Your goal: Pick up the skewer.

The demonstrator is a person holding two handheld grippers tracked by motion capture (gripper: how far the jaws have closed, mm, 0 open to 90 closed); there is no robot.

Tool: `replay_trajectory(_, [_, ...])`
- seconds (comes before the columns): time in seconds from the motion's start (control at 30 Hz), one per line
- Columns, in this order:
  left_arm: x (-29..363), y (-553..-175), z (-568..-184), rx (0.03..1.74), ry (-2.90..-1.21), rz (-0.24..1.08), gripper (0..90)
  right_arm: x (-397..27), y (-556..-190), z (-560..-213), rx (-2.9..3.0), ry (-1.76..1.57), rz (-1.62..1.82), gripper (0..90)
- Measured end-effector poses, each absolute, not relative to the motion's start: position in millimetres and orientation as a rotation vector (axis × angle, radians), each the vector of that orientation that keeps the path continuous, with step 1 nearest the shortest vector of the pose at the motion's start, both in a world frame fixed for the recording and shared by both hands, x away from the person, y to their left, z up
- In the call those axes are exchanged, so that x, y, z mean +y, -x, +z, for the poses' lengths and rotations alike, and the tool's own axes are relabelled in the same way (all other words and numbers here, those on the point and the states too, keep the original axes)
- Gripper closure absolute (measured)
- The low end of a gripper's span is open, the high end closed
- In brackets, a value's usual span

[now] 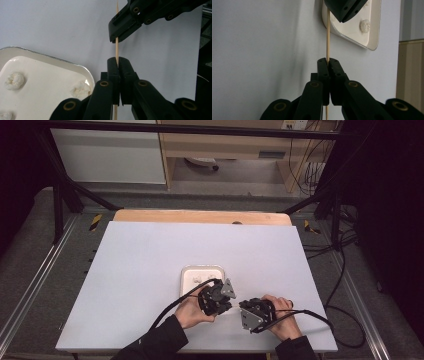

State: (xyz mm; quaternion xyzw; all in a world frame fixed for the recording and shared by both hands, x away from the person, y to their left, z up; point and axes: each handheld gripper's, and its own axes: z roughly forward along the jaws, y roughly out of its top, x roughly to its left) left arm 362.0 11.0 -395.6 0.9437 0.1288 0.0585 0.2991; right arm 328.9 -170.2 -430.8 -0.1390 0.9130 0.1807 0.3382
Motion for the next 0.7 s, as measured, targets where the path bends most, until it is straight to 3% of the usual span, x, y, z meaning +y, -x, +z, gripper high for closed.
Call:
replay_trajectory(0.27, [16.0,-364.4,-393.8,0.373,-2.562,0.156,77.7,-169.4,-329.5,-430.7,2.379,0.370,0.443,89.0])
replay_trajectory(0.7, [10.9,-362.5,-402.4,0.343,-2.665,0.128,87.5,-166.6,-328.3,-429.4,2.372,0.393,0.419,88.9])
